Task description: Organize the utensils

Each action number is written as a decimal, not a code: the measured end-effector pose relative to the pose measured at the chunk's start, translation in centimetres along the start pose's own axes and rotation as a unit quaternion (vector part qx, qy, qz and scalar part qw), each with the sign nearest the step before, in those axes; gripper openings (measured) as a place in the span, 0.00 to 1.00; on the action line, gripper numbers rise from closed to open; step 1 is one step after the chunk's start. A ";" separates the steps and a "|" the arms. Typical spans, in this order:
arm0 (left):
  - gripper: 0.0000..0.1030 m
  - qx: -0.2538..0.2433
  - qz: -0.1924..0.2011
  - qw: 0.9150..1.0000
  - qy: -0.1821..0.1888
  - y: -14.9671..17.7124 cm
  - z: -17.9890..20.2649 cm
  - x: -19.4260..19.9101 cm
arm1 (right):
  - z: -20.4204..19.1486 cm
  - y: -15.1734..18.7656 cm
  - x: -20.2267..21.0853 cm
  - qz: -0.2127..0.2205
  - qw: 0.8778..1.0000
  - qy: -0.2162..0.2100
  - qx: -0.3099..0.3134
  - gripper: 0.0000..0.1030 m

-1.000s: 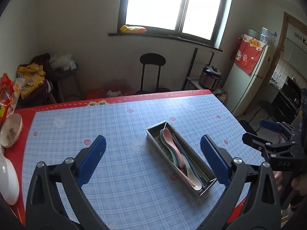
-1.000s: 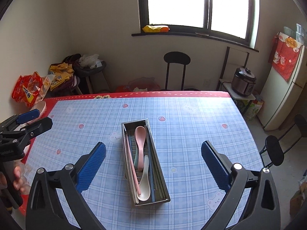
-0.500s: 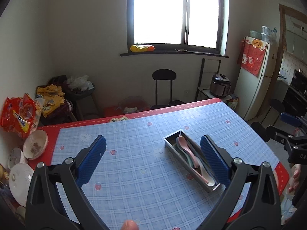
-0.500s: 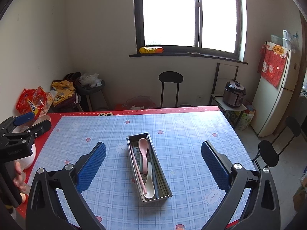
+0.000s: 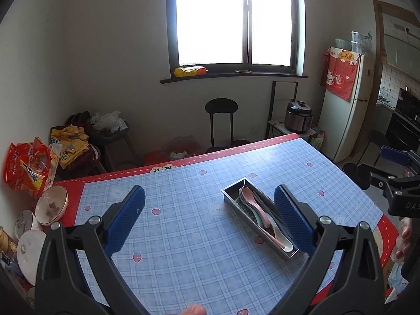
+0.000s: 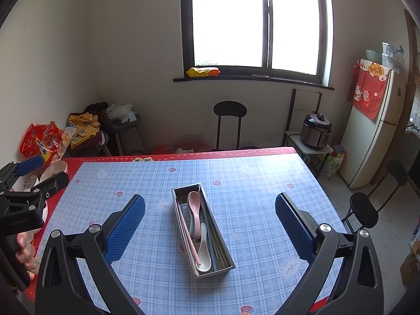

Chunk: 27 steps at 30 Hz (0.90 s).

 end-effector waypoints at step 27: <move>0.94 -0.004 -0.006 0.999 -0.035 0.3 -0.6 -0.2 | -0.6 0.6 -0.2 -0.016 0.999 0.024 0.023 0.94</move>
Point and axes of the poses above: each gripper's, at about its wrist camera, not at the fingertips, and x roughly against the way its jaws point, z to its right, y to its underside, the point moved 4 cm from there along -x, roughly the way its jaws point, and after that the axes turned 1 degree about x, right-handed, at the moved point
